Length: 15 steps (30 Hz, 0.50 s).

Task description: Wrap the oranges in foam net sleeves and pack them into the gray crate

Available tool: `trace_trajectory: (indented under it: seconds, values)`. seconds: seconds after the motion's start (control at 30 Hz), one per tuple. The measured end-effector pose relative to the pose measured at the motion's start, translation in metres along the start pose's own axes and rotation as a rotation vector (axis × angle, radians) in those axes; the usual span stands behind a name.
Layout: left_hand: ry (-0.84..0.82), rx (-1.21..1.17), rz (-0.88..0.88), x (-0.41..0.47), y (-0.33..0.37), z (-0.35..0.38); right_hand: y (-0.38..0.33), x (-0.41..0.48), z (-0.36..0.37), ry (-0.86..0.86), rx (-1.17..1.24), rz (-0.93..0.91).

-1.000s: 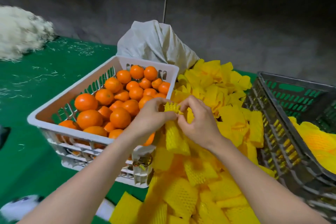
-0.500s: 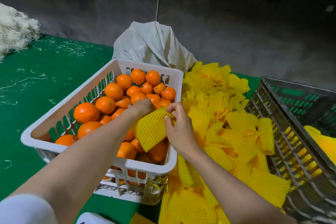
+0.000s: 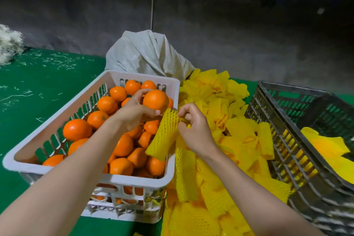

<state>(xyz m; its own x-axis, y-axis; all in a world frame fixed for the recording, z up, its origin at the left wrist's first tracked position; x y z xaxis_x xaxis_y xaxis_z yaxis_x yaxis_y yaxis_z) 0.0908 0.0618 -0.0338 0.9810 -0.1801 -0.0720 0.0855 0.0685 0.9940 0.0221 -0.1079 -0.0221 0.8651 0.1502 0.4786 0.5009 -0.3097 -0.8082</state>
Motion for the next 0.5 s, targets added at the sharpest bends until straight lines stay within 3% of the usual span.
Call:
trace_trajectory:
  seconds: [0.27,0.5]
  values:
    - [-0.297,-0.594,-0.030,-0.054,0.019,0.064,-0.015,-0.010,-0.040,0.073,0.446,0.191]
    - [-0.078,-0.660,-0.208,-0.068,0.011,0.123,-0.023,-0.037,-0.060,-0.142,0.713,0.290]
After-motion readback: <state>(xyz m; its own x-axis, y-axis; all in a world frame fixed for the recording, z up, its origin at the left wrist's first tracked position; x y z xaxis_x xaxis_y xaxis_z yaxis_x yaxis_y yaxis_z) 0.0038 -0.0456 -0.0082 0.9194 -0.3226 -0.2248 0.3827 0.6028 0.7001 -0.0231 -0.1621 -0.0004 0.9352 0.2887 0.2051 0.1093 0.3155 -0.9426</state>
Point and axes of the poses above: each hand's wrist, its own x-axis towards the middle knuckle, its own z-axis out of the palm, y = z × x, the point moved 3 cm from there along x, towards the middle knuckle, and after that the axes turned 1 degree about -z, right-handed, at the moved point
